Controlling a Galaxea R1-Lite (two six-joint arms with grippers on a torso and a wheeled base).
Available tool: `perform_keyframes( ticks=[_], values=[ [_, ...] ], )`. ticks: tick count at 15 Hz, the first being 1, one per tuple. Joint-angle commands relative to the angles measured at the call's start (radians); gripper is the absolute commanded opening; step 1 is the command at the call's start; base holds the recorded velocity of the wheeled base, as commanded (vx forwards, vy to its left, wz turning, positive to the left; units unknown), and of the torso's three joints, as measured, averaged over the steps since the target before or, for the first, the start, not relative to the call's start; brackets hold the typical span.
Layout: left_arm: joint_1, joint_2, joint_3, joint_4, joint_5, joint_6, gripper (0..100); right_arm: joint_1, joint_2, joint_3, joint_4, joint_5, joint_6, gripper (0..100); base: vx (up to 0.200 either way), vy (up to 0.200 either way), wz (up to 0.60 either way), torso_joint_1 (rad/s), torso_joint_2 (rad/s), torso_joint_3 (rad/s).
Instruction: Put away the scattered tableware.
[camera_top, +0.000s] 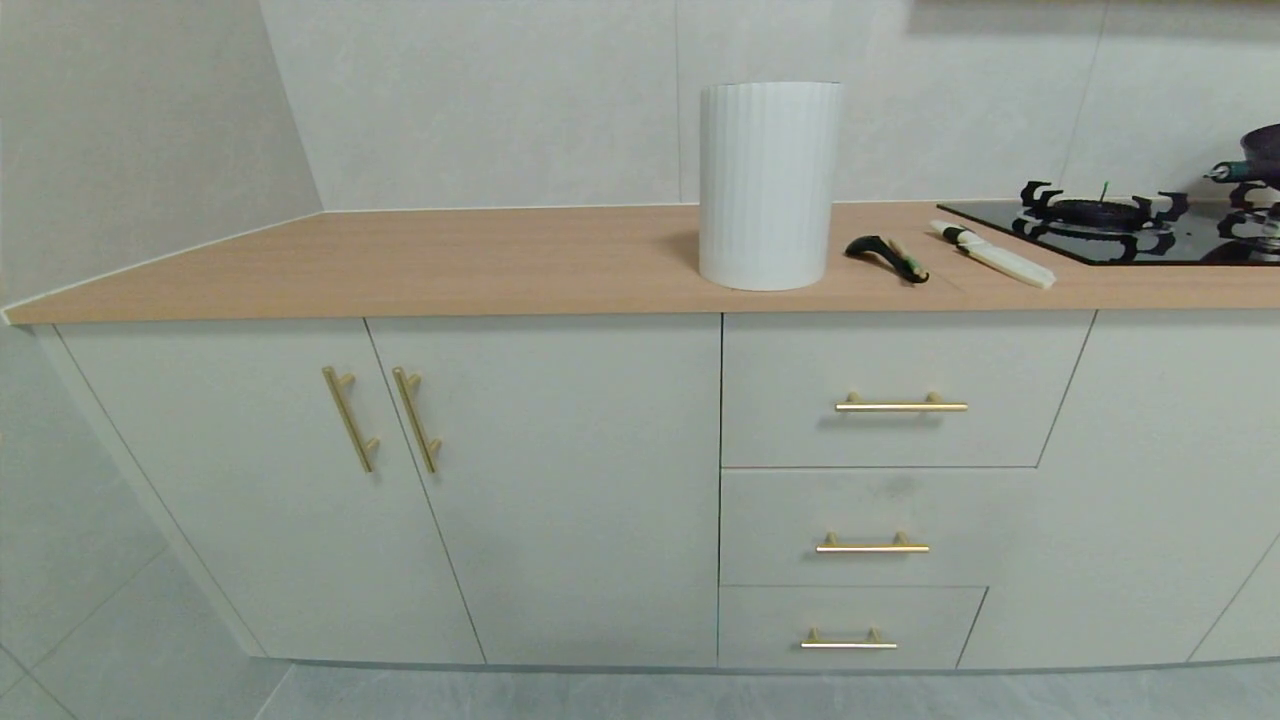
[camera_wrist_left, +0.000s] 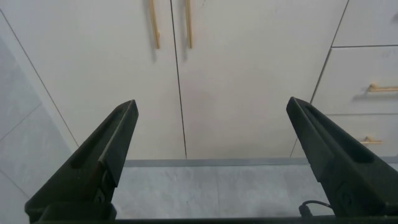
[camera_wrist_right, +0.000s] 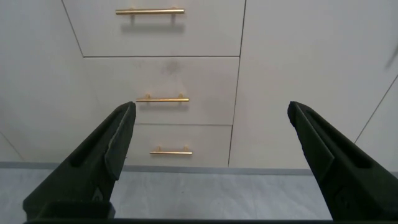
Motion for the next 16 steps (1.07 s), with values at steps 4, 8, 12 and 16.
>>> perform_keyframes(
  ticks=[4, 8, 12, 16],
  values=[
    [0.000, 0.000, 0.000, 0.000, 0.000, 0.000, 100, 0.108, 0.445, -0.259, 0.055, 0.107, -0.001, 100, 0.000, 0.000, 0.00, 0.000, 0.00, 0.000],
    [0.000, 0.000, 0.000, 0.000, 0.000, 0.000, 100, 0.154, 1.049, -0.423, -0.105, 0.131, 0.005, 100, 0.000, 0.000, 0.00, 0.000, 0.00, 0.000],
    [0.000, 0.000, 0.000, 0.000, 0.000, 0.000, 100, 0.155, 1.451, -0.590, -0.179, 0.136, 0.003, 100, 0.000, 0.000, 0.00, 0.000, 0.00, 0.000],
    [0.001, 0.000, 0.000, 0.000, 0.000, 0.000, 100, 0.171, 1.809, -0.647, -0.353, 0.130, 0.005, 100, 0.000, 0.000, 0.00, 0.000, 0.00, 0.000]
  ],
)
